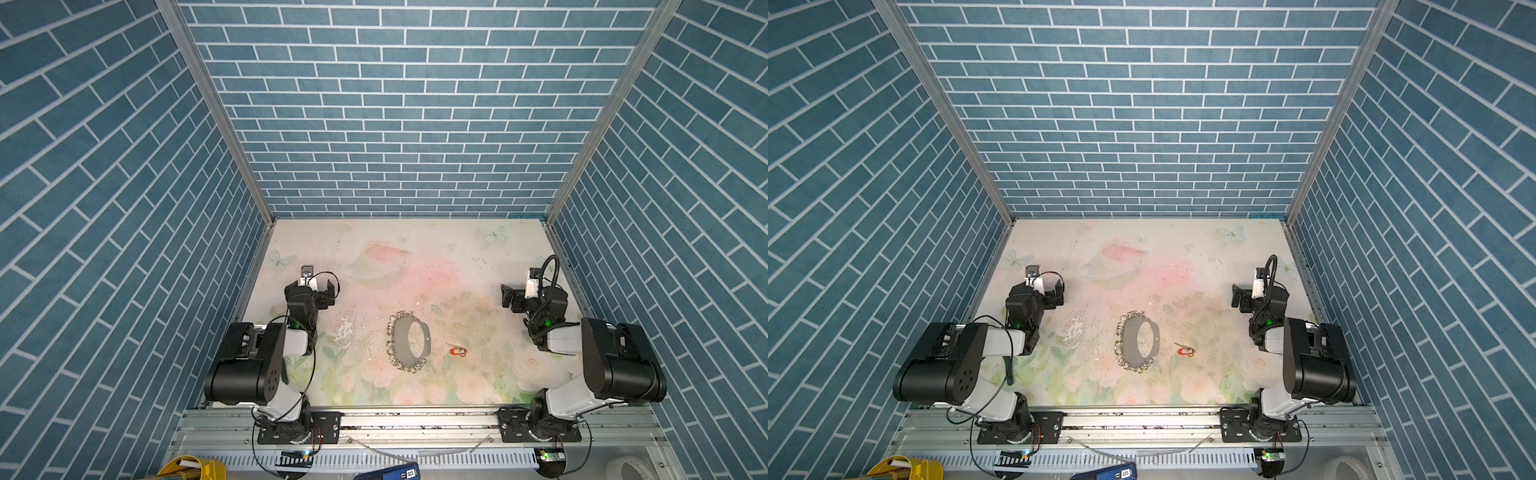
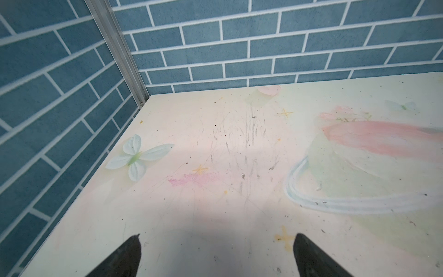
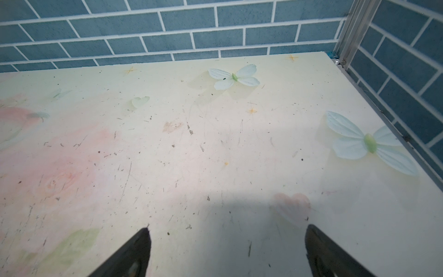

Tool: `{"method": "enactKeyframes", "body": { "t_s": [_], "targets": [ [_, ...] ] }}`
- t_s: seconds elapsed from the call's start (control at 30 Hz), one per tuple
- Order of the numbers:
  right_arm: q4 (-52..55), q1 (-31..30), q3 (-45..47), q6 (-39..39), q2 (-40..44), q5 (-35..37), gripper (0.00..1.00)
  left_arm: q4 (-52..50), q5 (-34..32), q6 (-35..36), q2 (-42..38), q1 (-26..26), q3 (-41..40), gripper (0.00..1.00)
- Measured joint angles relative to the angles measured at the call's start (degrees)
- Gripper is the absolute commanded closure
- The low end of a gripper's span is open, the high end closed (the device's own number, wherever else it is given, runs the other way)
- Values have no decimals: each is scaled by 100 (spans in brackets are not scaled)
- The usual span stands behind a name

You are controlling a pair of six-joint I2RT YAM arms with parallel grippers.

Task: Attach keys to a key ring
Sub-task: Move the keyring to the middle-left of the table.

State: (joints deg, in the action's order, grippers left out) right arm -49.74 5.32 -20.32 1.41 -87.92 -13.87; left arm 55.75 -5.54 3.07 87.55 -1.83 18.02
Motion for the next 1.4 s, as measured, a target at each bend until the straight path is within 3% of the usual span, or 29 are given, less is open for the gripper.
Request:
{"method": "enactKeyframes", "body": {
  "t_s": [0.17,0.3,0.43,0.6,0.77,0.93,1.1,1.4],
  "targets": [
    [-192,-59,129,-31,184,-50,1,-356,-28,85,-837,-85,-175,0],
    [651,-289,87,-168,1180,17,1,-1119,-476,-11,-1939,-520,66,0],
    [1766,-658,-479,-109,2306,-39,1,-2564,-693,-1123,-2680,-691,977,0],
    [2949,-717,-1283,748,3289,-116,1,-4225,-509,-2741,-3047,-699,2190,0],
    [4319,-702,-1552,1921,3976,15,1,-5115,-28,-3945,-3663,-605,1998,0],
    [5322,-664,-1346,2549,4422,-118,3,-6382,741,-4124,-3456,-658,2142,1],
    [6100,-684,-1274,2903,4509,-317,5,-7624,848,-4120,-2946,-1602,2688,0],
    [6756,-1187,-1069,3333,4553,-240,4,-8848,715,-4693,-1932,-4138,2983,0]
  ]
}}
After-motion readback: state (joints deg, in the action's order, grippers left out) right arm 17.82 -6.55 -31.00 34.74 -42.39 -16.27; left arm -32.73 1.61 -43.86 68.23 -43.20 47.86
